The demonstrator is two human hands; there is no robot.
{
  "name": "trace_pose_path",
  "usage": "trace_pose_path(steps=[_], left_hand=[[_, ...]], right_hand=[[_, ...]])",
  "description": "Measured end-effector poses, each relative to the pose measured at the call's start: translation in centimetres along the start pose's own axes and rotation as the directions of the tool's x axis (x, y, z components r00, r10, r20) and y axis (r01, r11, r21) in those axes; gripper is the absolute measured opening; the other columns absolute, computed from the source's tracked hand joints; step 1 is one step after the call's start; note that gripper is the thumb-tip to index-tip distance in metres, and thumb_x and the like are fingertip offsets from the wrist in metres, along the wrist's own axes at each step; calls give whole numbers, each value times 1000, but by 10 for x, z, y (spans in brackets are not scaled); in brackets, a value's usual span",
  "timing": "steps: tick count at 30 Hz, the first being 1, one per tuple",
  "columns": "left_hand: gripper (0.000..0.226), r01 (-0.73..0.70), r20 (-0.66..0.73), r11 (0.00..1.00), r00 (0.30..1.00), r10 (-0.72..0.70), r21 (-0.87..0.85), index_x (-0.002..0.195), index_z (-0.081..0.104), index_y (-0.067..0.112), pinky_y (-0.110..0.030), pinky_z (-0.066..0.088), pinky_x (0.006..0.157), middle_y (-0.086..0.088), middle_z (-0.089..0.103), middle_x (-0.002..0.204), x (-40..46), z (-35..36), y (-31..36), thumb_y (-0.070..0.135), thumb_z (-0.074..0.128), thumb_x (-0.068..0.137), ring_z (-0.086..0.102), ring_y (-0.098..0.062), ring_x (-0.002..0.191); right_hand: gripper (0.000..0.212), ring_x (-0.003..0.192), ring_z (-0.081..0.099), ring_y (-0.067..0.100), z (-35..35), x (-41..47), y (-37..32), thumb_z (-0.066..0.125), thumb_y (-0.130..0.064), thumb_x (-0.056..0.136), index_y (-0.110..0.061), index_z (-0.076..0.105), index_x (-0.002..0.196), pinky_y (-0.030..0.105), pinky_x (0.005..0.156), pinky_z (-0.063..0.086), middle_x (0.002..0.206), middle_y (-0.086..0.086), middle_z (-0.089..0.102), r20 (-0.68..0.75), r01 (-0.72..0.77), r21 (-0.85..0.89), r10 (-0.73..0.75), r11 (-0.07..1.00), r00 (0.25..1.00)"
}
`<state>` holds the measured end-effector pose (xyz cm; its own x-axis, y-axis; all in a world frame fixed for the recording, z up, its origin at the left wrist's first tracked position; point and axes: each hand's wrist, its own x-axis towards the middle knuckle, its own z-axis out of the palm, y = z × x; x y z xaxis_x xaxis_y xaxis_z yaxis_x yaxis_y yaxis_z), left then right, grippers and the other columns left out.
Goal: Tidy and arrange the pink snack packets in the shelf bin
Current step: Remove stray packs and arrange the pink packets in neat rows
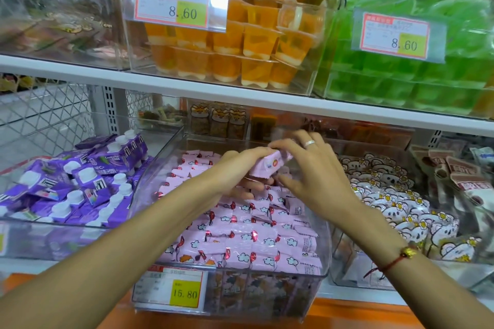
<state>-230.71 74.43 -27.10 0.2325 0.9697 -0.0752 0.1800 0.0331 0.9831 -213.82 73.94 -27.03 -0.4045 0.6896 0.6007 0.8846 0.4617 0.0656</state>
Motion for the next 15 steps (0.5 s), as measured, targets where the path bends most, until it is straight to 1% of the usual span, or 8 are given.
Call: trace_pose_path(steps=[2,4,6,7,9,12,13,15], left_hand=[[51,3,-2,999,1000,-3,-34,87,66,18,-19,52,50,1,74,70,1,2,0,57,35,95,65,-5,52],[56,-36,-31,998,999,35,-48,85,66,15,-20,51,49,0,73,69,3,2,-1,52,27,99,64,-7,52],[43,-137,-24,985,990,141,107,96,66,14,-28,56,61,-3,72,85,5,2,-10,39,32,102,68,-11,68],[34,-200,9,945,979,205,257,106,65,16,-35,56,72,-4,70,96,5,0,-17,34,36,102,68,-15,80],[29,-305,122,753,949,291,582,122,59,27,-40,53,84,0,65,113,7,-4,-30,32,41,101,63,-21,98],[38,-382,276,396,913,300,835,135,49,32,-32,36,97,6,50,139,8,-7,-38,39,34,102,46,-17,122],[40,-390,307,341,912,274,855,138,47,30,-33,31,102,7,45,144,9,-7,-39,40,30,102,39,-17,129],[43,-385,323,317,918,233,867,140,45,29,-33,27,106,7,40,147,11,-8,-40,41,26,103,34,-16,133]], right_hand=[[39,99,50,21,1,0,3,68,-17,78,-23,58,115,34,73,43,106,-2,56,-40,-15,77,18,997,999],[30,85,56,16,4,0,7,68,-21,82,-20,53,109,29,64,44,93,-4,58,-51,-104,195,116,975,992],[31,71,57,7,6,0,11,67,-28,86,-18,43,103,18,58,43,83,-9,60,10,-274,372,292,887,957],[35,72,61,7,6,2,12,67,-29,86,-16,39,103,19,61,47,85,-7,63,77,-367,478,378,798,923],[41,82,68,16,7,4,13,66,-30,86,-14,34,106,34,74,56,94,2,69,178,-464,624,465,628,868],[44,82,69,21,8,9,12,64,-29,88,-21,27,109,42,79,56,91,5,70,199,-472,618,455,629,868],[41,80,69,21,8,11,12,64,-27,89,-25,27,106,42,78,56,89,5,70,195,-459,604,438,651,878],[35,77,68,19,9,15,13,63,-23,90,-30,30,100,42,76,57,88,4,69,199,-425,574,385,700,901]])
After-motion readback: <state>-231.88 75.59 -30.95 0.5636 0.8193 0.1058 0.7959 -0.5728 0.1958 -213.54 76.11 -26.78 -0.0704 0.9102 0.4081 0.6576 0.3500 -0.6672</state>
